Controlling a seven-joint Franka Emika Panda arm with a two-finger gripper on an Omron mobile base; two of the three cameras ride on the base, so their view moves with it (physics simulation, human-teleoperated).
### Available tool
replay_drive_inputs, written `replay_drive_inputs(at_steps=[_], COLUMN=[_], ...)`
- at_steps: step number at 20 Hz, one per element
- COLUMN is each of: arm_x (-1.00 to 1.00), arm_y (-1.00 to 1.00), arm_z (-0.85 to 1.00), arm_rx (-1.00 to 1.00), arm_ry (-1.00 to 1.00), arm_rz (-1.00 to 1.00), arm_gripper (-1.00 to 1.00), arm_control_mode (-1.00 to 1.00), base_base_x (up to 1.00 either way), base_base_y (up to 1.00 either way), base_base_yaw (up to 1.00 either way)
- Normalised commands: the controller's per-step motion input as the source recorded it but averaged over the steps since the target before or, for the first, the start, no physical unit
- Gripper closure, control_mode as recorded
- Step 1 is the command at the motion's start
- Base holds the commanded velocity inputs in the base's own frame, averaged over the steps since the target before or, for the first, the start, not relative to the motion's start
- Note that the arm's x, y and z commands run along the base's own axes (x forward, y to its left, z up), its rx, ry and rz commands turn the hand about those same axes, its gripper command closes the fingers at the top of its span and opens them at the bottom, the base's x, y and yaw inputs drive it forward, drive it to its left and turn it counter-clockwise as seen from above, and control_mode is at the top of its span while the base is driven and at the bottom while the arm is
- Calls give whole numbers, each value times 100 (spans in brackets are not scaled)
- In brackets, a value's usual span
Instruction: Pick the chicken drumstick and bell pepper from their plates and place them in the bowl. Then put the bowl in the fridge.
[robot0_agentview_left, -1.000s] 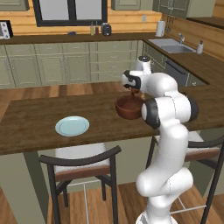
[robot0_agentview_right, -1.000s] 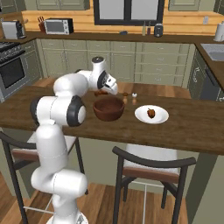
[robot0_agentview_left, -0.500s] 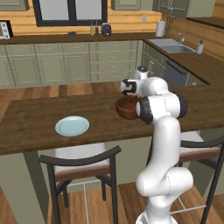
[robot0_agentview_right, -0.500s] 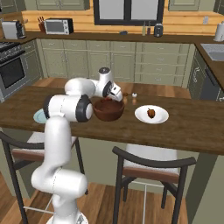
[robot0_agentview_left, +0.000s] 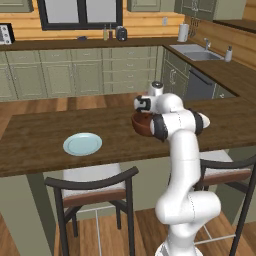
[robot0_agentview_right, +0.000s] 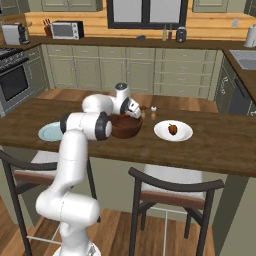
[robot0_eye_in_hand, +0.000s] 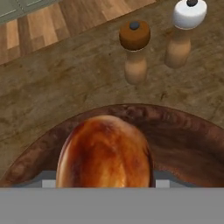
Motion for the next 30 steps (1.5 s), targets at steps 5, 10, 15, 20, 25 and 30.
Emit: replay_drive_inputs(at_steps=[5,10,15,20,25,30], arm_x=[6,3,-100,-100,-100,-97], arm_y=[0,0,-23,-61,-83,-99], arm_z=[2,10,70,70,7,1], arm_rx=[0,0,6,1,-2,-8], arm_ry=[0,0,-8,-14,-3,0], arm_rz=[0,0,0,0,0,2], arm_gripper=[-100,-100,-100,-100,-100,-100], arm_control_mode=[-100,-100,-100,-100,-100,-100], base_base_x=[0,0,0,0,0,0], base_base_y=[0,0,0,0,0,0], base_base_yaw=[0,0,0,0,0,0])
